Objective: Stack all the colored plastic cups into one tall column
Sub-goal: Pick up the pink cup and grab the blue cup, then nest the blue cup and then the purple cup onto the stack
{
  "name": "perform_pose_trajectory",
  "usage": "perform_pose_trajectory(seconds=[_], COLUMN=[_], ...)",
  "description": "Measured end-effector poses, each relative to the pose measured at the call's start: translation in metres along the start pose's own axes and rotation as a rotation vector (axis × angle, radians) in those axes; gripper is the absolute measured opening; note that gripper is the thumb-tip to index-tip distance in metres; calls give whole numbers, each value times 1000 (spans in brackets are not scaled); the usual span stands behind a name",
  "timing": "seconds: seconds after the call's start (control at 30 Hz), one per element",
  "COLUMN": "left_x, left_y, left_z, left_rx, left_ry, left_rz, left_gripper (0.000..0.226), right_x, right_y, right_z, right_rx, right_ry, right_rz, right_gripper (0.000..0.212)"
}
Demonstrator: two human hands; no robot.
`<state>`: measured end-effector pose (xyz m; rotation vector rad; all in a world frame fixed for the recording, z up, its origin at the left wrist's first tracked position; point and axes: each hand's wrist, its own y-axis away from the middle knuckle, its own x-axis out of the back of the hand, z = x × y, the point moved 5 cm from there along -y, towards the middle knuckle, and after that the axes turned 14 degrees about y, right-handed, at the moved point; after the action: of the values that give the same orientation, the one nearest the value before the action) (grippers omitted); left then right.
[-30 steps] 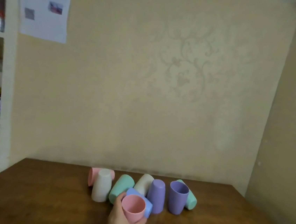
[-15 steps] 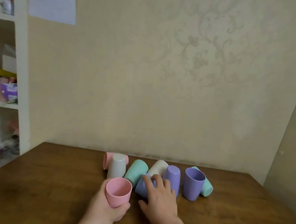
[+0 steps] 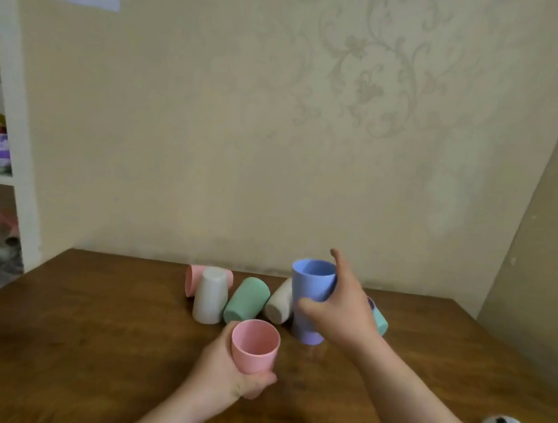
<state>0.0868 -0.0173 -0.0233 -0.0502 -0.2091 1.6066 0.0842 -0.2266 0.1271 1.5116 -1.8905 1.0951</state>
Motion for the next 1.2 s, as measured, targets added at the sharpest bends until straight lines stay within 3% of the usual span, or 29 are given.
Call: perform_pose_trajectory(seconds=[0.1, 0.2, 0.3, 0.4, 0.5, 0.57, 0.63, 0.73, 0.8, 1.03, 1.1, 1.2], left_x=[-26, -48, -54, -51, -48, -48, -46, -45, -46, -46, -48, -45], left_y=[-6, -7, -4, 2, 4, 3, 4, 6, 7, -6, -7, -6], left_z=[10, 21, 17, 13, 13, 12, 11, 13, 14, 13, 16, 19], left_rx=[19, 37, 11, -21, -41, -39, -32, -29, -31, 5, -13, -43], left_ry=[-5, 2, 64, 92, 66, 43, 18, -3, -1, 13, 43, 106], left_rz=[-30, -38, 0, 7, 16, 24, 42, 47, 35, 22, 13, 23], left_gripper=[83, 61, 69, 83, 84, 85, 87, 111, 133, 124, 128, 135], right_x=[8, -16, -51, -75, -72, -53, -26, 11, 27, -8, -23, -27], right_y=[0, 11, 25, 30, 24, 16, -1, -33, -50, -70, -68, -58], right_z=[-11, -12, 7, 31, 36, 36, 44, 73, 95, 130, 130, 119], right_rx=[1, 101, 140, 75, 87, 78, 2, -109, -157, -124, -95, 1], right_ry=[-331, -184, -49, -123, -157, -151, -130, -17, 48, 324, 504, 724], right_rz=[17, -75, -148, -205, -271, -217, -40, 156, 155, -233, -218, -33], right_gripper=[103, 92, 72, 87, 104, 101, 85, 56, 61, 101, 88, 75])
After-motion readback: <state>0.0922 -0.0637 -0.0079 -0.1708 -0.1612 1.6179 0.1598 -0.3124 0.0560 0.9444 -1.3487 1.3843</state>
